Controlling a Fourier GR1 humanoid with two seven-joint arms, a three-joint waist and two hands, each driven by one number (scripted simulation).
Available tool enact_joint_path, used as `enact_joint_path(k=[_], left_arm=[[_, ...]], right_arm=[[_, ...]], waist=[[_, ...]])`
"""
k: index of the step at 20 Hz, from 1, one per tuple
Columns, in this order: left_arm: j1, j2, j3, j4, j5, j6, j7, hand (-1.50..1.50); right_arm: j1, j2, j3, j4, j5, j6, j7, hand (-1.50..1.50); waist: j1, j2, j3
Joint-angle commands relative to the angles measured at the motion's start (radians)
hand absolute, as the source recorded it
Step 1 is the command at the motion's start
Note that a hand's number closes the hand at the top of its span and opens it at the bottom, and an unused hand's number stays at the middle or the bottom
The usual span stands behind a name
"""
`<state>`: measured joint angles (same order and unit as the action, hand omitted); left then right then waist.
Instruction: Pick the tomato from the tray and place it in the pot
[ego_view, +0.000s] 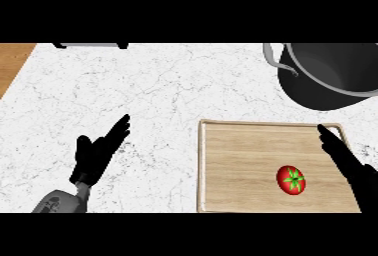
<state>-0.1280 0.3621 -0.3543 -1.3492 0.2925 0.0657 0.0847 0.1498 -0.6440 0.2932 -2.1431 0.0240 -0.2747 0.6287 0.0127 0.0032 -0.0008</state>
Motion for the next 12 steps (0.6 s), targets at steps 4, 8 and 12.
enact_joint_path(k=[4, 8, 12], left_arm=[[0.001, -0.022, 0.042, 0.014, -0.03, -0.018, 0.012, 0.0], [-0.026, -0.059, 0.071, 0.081, -0.064, -0.044, -0.01, 0.0], [0.006, -0.075, 0.091, 0.024, -0.098, -0.042, 0.0, 0.0]], right_arm=[[-0.013, 0.061, 0.049, 0.23, 0.049, 0.12, -0.105, -1.5], [0.022, 0.08, -0.052, 0.307, 0.042, 0.155, -0.23, -1.5], [0.097, 0.119, -0.09, 0.28, 0.1, 0.136, -0.307, -1.5]], waist=[[-0.012, -0.002, 0.001], [-0.017, -0.003, 0.001], [-0.017, -0.004, 0.001]])
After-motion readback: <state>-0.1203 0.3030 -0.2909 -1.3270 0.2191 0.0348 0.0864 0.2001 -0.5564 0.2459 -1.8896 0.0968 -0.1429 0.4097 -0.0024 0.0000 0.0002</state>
